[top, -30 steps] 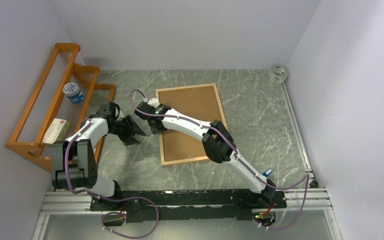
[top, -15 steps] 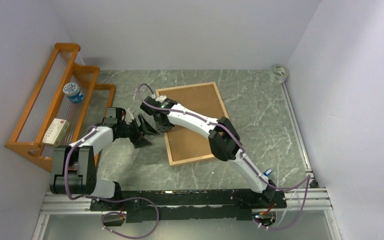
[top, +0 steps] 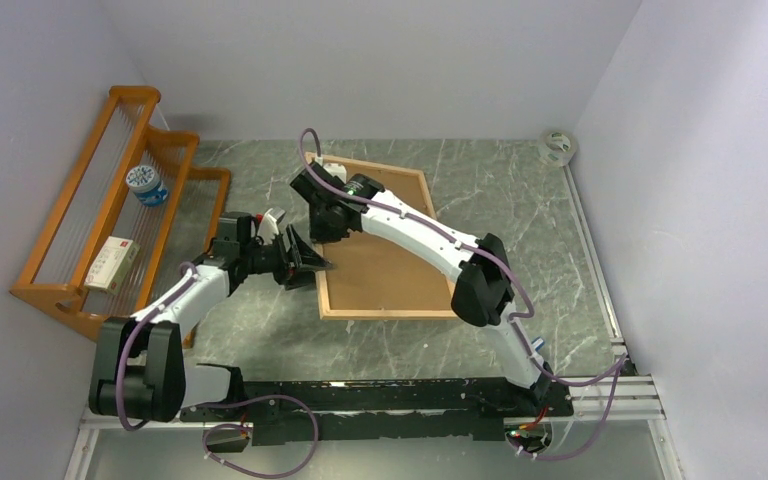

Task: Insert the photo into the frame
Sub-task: Turn over the photo frame at the center of the board.

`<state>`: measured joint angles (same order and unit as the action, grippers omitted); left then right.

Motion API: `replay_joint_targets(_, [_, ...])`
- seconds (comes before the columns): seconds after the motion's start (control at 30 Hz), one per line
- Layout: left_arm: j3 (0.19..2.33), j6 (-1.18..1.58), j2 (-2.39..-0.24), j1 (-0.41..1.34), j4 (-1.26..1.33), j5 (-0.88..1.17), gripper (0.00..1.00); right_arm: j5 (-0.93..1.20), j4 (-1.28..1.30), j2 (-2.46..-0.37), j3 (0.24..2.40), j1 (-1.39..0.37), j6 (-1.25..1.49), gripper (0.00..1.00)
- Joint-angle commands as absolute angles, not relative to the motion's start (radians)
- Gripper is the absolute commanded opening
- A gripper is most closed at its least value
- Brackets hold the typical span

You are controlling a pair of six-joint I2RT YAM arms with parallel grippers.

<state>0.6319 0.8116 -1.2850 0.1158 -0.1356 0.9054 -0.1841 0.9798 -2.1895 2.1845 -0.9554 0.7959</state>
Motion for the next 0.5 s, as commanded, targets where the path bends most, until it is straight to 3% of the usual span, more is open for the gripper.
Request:
replay_joint_targets(0.0, [0.645,0.825,-1.237,0.131,-0.113,0.951,0.6,-0.163,0.895,-2.111,2.179,-0.962,0.847,0.0])
replay_joint_targets(0.3, [0.717,0.807,-1.253,0.139,-0.226,0.892,0.17,-0.172,0.835,-2.06,2.157,-0.96,0.842,0.02])
replay_joint_targets(0.37, [0.764,0.763,-1.248,0.14,-0.295,0.853,0.05,-0.192,0.847,-2.052,2.168,-0.954,0.826,0.19])
replay_joint_targets(0.47, [0.861,0.691,-1.253,0.139,-0.409,0.804,0.03,-0.254,0.872,-2.013,2.169,-0.941,0.811,0.39])
